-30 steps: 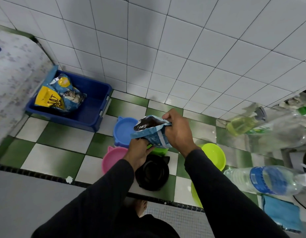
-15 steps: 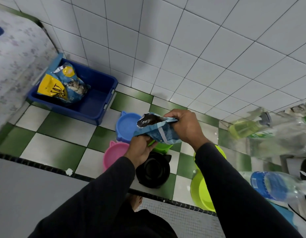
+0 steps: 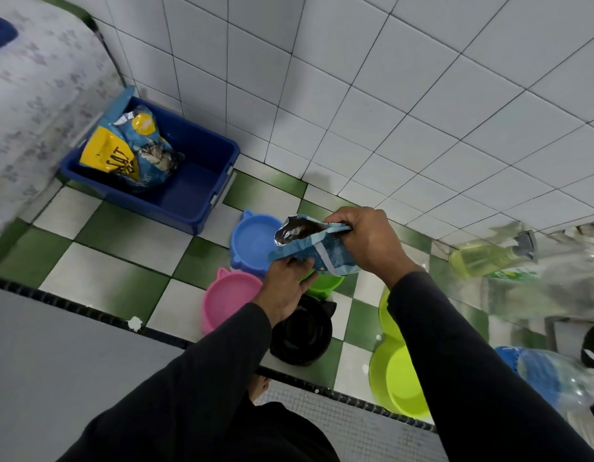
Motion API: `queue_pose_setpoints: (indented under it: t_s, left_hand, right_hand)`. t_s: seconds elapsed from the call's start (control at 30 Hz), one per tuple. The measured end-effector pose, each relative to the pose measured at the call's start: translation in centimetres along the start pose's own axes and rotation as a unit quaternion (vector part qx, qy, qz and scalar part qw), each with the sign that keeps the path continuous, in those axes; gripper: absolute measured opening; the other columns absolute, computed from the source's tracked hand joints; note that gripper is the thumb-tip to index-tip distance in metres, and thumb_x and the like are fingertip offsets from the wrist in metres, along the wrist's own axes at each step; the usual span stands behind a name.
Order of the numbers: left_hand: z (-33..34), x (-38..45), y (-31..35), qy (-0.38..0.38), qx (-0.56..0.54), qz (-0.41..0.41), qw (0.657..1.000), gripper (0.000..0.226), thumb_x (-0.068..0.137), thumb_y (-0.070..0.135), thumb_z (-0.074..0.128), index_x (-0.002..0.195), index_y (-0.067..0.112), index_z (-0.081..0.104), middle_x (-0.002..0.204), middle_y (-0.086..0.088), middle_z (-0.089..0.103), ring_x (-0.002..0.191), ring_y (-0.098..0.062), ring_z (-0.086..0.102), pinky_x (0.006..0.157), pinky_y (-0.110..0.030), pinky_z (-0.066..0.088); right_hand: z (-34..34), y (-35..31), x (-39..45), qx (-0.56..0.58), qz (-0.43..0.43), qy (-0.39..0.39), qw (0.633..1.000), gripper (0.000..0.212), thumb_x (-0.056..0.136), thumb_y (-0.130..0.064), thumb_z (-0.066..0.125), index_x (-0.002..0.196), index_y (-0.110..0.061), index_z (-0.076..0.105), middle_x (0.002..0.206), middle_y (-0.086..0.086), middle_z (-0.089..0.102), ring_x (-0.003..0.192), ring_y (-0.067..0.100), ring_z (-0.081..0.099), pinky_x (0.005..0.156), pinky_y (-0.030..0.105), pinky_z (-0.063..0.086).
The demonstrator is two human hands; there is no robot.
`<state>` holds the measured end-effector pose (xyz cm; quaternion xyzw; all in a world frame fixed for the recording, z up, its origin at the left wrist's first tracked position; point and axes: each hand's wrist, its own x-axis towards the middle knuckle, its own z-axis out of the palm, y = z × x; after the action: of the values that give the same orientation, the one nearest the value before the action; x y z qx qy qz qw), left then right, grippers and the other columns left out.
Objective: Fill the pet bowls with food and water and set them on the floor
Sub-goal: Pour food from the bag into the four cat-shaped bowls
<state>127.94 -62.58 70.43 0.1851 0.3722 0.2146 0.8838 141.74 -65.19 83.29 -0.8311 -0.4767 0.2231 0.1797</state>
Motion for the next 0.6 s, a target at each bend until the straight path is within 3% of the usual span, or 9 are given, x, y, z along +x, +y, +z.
queue_pose_setpoints:
  t_s: [0.33, 0.6]
  left_hand:
    - [-0.1, 0.2, 0.2, -0.002, -0.052, -0.022, 0.998, 0.047, 0.102, -0.002, 0.054, 0.147, 0.007, 0.046, 0.148, -0.012, 0.057, 0.138, -0.03, 0.053, 0.117, -0.052, 0.042]
    - [-0.9, 0.2, 0.3, 0.006, -0.075, -0.039, 0.996, 0.045, 0.103, -0.001, 0.052, 0.147, 0.005, 0.047, 0.15, -0.014, 0.056, 0.14, -0.033, 0.051, 0.119, -0.054, 0.038]
  right_hand:
    - [0.3, -1.6, 1.5, -0.101, -0.026, -0.047, 0.993, 0.038, 0.081, 0.008, 0.056, 0.098, -0.018, 0.077, 0.093, 0.006, 0.076, 0.086, 0.027, 0.066, 0.077, 0.04, 0.057]
    - [0.9, -2.9, 1.5, -0.116, -0.063, -0.031, 0.991, 0.039, 0.075, 0.011, 0.058, 0.094, -0.014, 0.08, 0.092, 0.002, 0.077, 0.083, 0.025, 0.066, 0.072, 0.027, 0.048]
